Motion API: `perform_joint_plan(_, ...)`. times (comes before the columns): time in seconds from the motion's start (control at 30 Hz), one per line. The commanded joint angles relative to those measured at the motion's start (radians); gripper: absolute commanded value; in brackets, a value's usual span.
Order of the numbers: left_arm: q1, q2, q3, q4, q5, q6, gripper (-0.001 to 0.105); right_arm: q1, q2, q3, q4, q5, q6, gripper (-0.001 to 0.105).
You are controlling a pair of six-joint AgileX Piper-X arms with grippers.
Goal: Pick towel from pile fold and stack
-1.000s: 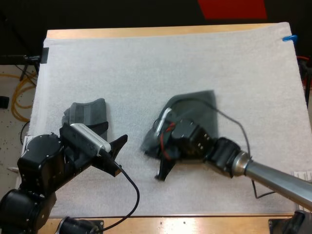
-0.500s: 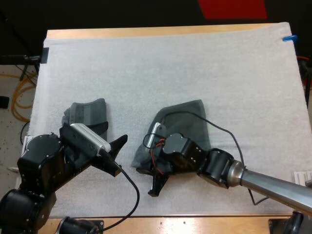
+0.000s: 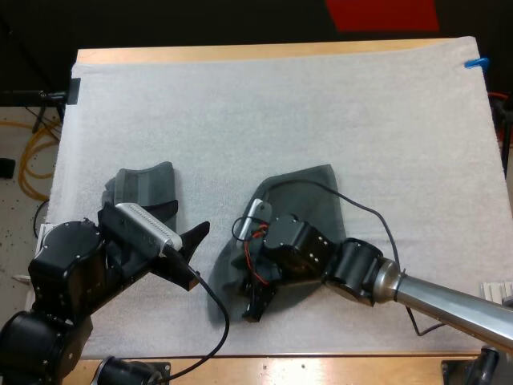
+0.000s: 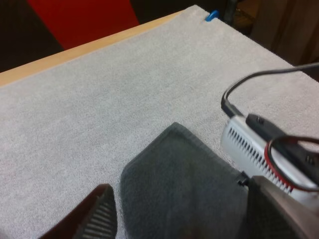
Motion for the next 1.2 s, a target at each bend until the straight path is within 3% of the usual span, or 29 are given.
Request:
perform_joint_plan(0.0,-0.003,-0.001,-0.007,-0.003,0.007,-0.005,0.056,-0.002,-0.008,-0.027,0.028,0.001,-0.003,0.062)
perform_joint_plan(0.2,-0.003,-0.001,-0.007,-0.003,0.007,-0.005,0.056,-0.036,-0.014,-0.103,0.114,0.14,-0.018,0.063)
perform_joint_plan(0.53,-0.003,-0.001,-0.007,-0.003,0.007,-0.005,0.056,-0.441,-0.012,-0.105,0.218,0.165,0.065,0.063)
perform_joint_plan(0.7,-0.003,0.009,-0.007,-0.003,0.007,-0.005,0.056,-0.633,-0.005,-0.105,0.205,0.113,0.065,0.063)
perform_joint_plan(0.87,-0.003,0.049,-0.007,-0.003,0.007,-0.005,0.056,-0.768,0.064,-0.105,0.159,-0.014,0.107,0.063)
perform_joint_plan(1.1,-0.003,0.088,-0.007,-0.003,0.072,-0.011,0.056,-0.782,0.192,-0.105,0.083,-0.09,0.139,0.063)
perform_joint_plan(1.17,-0.003,0.091,-0.007,-0.003,0.074,-0.011,0.056,-0.78,0.246,-0.105,0.031,-0.126,0.189,0.063)
